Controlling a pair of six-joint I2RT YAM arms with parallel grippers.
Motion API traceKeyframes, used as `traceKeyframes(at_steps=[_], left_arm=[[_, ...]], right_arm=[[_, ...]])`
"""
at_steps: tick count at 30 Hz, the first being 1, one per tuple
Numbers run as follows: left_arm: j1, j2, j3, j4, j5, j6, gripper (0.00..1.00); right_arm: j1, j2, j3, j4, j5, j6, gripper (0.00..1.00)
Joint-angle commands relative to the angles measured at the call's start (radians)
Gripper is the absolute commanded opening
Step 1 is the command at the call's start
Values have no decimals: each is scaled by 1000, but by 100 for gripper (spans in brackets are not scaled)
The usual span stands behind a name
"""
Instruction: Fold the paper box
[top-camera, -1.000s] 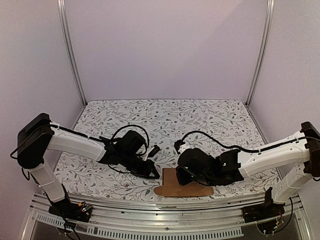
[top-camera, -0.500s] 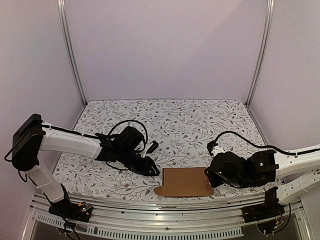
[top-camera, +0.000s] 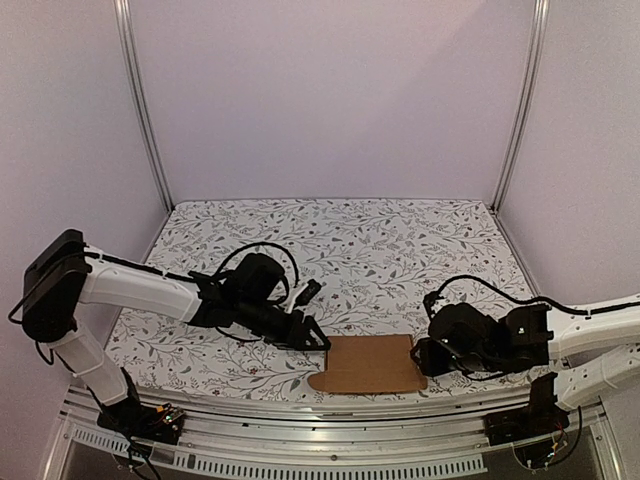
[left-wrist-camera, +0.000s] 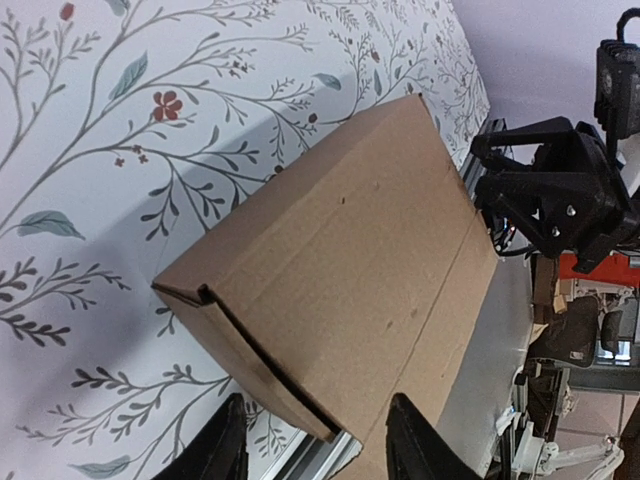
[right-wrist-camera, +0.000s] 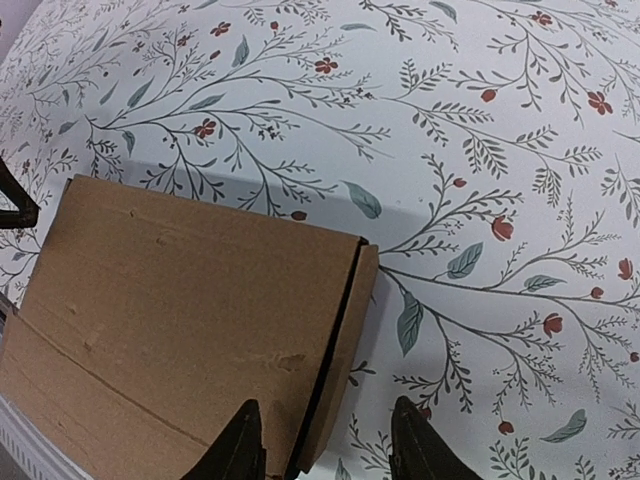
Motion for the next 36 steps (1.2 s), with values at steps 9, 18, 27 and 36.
traceKeyframes(at_steps=[9, 18, 27, 36], left_arm=[[-21, 107, -12, 94, 41, -37, 44], [-19, 146, -25, 126, 42, -44, 37], [87, 92, -75, 115, 59, -23, 20], [232, -11, -62, -54, 41, 77, 19]], right_arm=[[-54, 99, -98, 235, -103, 77, 38], [-55, 209, -123, 363, -156, 108, 25], [-54, 303, -12, 381, -130, 68, 15], [-60, 478, 200, 383, -121, -26, 3]])
